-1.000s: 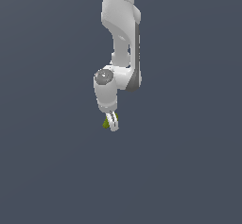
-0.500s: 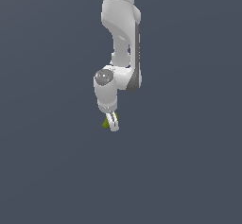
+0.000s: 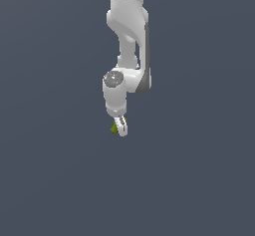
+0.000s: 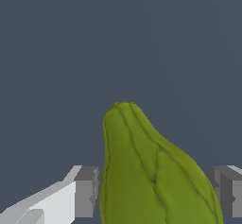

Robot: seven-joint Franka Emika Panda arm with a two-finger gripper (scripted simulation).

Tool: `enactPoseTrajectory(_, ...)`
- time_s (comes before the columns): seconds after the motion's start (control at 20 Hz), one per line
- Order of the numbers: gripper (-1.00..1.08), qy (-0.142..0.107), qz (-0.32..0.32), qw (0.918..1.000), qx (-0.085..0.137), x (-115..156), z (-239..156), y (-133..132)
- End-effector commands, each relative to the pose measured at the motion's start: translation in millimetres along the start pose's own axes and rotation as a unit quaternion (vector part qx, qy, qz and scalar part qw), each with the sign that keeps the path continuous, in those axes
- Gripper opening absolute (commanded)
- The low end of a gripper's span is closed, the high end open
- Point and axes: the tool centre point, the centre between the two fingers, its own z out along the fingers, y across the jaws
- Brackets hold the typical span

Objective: Pick up the object and move it to a goal position.

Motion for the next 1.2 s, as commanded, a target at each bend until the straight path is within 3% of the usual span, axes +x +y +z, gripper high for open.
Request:
enactPoseTrajectory(0.0,-1.00,0.000,0.000,1.0000,0.001,-11,-3,2)
enactPoseTrajectory(0.75,-1.00,0.000,-0.001,1.0000,0.000,-136,-21,32)
enactPoseTrajectory(1.15,-1.00,0.000,-0.001,1.0000,0.000,-173,-26,39)
